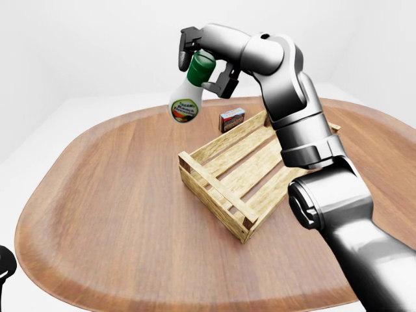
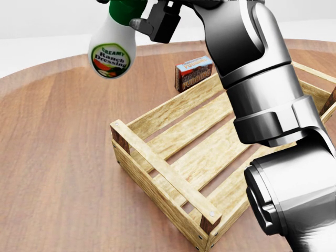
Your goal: Pick up the salad dressing and put it in the tray.
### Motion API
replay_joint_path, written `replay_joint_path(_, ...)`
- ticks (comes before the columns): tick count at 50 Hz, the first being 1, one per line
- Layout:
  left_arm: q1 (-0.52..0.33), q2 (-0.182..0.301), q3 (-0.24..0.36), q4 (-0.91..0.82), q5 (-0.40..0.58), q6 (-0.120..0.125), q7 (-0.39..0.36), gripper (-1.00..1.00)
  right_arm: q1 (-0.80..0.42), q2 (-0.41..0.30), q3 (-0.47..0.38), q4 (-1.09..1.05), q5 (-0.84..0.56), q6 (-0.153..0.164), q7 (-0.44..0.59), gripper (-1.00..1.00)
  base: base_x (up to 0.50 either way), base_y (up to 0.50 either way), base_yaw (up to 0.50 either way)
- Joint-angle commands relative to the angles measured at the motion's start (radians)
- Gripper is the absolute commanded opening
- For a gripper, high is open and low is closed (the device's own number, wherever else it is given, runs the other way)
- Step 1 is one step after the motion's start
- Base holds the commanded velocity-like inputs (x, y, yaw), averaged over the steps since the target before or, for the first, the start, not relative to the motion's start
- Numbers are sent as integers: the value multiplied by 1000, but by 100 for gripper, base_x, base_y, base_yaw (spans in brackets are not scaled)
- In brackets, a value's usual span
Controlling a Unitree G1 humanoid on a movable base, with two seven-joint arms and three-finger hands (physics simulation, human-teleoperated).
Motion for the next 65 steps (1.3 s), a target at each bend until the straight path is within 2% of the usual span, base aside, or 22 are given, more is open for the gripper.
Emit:
replay_joint_path(1,-3,-1,-2,-1,4,0,1,100,95,-194,-46,-65,-145,0,0,-100,0,0,0)
replay_joint_path(12,-5,-5,-3,-1,8,-2,3,100,264,-293,-121,-160,-212,0,0,-100,0,0,0)
replay_joint_path(16,3,-5,1,1,5,-3,-2,100,291,-327,-150,-115,-202,0,0,-100,0,0,0)
replay_joint_path(20,-6,-7,-3,-1,9,-1,2,100,381,-353,-151,-61,-203,0,0,-100,0,0,0)
replay_joint_path(26,-1,-10,-1,2,11,-3,-1,100,402,-408,-164,154,-186,0,0,-100,0,0,0)
replay_joint_path(40,-3,-14,-2,1,14,-1,0,100,368,-420,-179,484,-72,0,0,-100,0,0,0)
replay_joint_path(46,-2,-16,-3,2,16,-4,0,100,381,-423,-155,569,-73,0,0,-100,0,0,0)
replay_joint_path(50,-2,-16,-2,2,16,-5,0,100,404,-406,-137,592,-83,0,-69,-100,0,0,0)
replay_joint_path(65,-1,-19,-3,2,18,-5,-2,100,400,-372,-120,632,-95,0,-147,-100,0,0,0)
